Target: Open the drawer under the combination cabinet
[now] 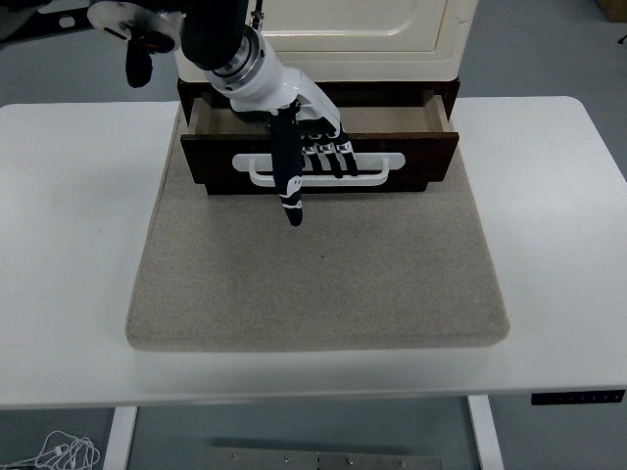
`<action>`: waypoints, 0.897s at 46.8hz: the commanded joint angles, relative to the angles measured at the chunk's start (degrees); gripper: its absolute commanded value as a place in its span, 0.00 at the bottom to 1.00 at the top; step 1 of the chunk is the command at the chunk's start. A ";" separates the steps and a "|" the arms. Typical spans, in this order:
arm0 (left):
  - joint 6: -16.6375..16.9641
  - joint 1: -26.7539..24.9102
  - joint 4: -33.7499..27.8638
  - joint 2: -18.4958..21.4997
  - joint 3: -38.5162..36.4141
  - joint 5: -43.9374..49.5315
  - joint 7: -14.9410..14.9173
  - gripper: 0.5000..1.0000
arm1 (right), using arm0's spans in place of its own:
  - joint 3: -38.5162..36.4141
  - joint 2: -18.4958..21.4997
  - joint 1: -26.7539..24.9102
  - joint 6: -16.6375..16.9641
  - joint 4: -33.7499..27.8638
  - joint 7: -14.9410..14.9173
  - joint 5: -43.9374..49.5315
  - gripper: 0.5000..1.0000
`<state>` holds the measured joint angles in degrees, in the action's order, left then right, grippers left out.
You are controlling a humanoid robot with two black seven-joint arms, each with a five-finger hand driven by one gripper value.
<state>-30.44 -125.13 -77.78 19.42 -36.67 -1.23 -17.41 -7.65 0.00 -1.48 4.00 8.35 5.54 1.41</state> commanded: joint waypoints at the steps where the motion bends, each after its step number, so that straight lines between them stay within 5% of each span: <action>1: -1.29 -0.11 0.00 0.27 0.11 0.00 0.00 1.00 | 0.00 0.00 -0.01 0.04 0.00 0.00 0.00 0.85; 19: -4.56 -2.92 0.26 4.22 6.78 0.18 0.00 1.00 | 0.00 0.00 -0.01 0.05 0.00 -0.09 0.00 0.86; 34: -4.56 -5.74 8.08 10.55 28.39 1.14 0.18 1.00 | 0.00 0.00 -0.01 0.05 0.00 0.00 0.00 0.85; 42: -4.56 -4.42 14.67 11.52 40.96 1.58 2.72 1.00 | 0.00 0.00 -0.01 -0.04 0.00 0.00 0.00 0.86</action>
<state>-35.02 -130.21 -65.43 30.48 -0.58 0.31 -16.05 -7.65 0.00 -1.48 3.99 8.36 5.54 1.41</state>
